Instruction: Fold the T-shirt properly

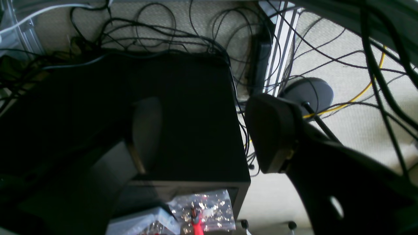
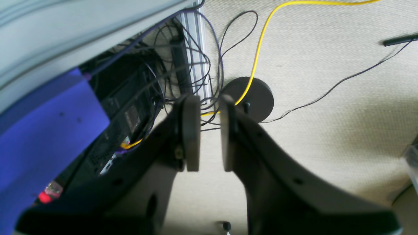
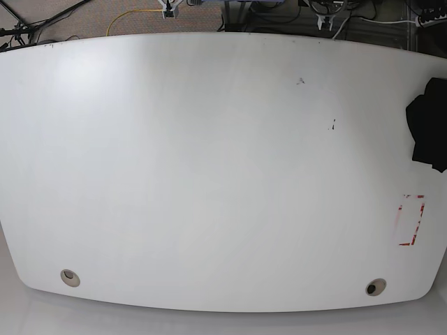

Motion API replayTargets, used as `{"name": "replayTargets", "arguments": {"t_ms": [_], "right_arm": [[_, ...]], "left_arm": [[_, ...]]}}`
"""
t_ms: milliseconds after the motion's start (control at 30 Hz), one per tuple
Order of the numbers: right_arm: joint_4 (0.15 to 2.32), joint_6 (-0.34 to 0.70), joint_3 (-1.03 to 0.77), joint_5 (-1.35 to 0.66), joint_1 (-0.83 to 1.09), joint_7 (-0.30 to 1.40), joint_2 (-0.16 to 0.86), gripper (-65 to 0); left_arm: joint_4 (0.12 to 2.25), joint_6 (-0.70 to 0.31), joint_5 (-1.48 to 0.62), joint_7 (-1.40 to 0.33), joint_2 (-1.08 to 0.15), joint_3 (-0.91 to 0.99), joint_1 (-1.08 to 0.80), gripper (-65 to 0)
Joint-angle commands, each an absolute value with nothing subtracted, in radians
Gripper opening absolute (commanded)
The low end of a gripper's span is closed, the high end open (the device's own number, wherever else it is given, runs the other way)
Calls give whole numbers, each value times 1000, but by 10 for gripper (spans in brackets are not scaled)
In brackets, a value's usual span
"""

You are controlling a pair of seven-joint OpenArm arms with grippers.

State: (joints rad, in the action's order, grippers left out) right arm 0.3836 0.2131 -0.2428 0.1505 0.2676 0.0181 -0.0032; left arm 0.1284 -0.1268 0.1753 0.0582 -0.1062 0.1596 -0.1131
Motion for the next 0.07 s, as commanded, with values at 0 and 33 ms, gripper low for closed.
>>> {"name": "replayTargets", "arguments": {"t_ms": [0, 33], "right_arm": [[383, 216, -245, 143, 277, 12, -1, -549], [383, 216, -245, 143, 277, 12, -1, -549]], "left_arm": [[130, -122, 174, 62, -110, 159, -117, -250], [130, -122, 174, 62, -110, 159, -117, -250]]}}
